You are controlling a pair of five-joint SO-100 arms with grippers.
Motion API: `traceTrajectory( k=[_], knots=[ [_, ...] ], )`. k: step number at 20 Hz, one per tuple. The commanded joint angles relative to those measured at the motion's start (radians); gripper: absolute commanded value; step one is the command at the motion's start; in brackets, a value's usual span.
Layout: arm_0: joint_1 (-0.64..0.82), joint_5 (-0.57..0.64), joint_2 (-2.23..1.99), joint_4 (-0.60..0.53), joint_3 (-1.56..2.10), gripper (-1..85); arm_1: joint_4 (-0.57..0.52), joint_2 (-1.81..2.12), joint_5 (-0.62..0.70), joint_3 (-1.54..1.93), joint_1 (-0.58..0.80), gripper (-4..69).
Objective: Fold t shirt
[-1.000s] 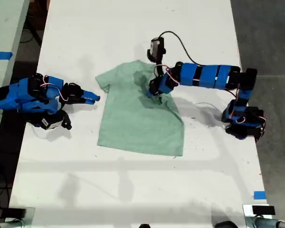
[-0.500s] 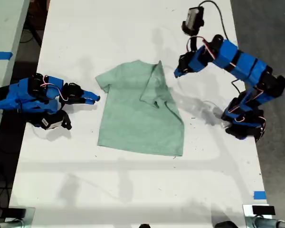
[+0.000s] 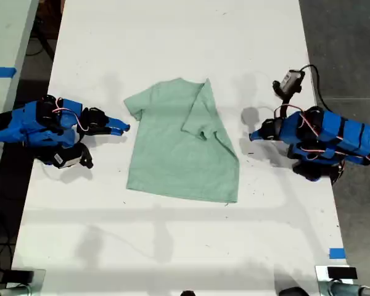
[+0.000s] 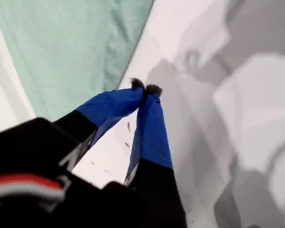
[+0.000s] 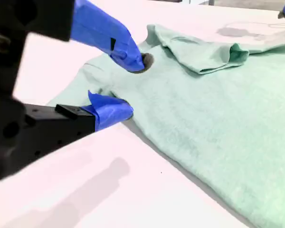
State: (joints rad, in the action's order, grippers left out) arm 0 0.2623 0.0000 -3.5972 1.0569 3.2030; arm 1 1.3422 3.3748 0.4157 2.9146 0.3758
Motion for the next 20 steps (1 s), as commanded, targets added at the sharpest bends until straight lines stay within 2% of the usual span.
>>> traceTrajectory(
  k=[1, 6, 20],
  knots=[
    [0.014, -0.015, -0.006, 0.000, 0.006, 12.5, 0.051, 0.137, -0.071, 0.115, 0.009, 1.2],
    [0.014, -0.015, -0.006, 0.000, 0.006, 12.5, 0.055, 0.137, -0.137, 0.135, 0.003, 1.2],
    [0.014, -0.015, -0.006, 0.000, 0.006, 12.5, 0.052, 0.137, -0.141, 0.140, 0.002, 1.2]
  ],
)
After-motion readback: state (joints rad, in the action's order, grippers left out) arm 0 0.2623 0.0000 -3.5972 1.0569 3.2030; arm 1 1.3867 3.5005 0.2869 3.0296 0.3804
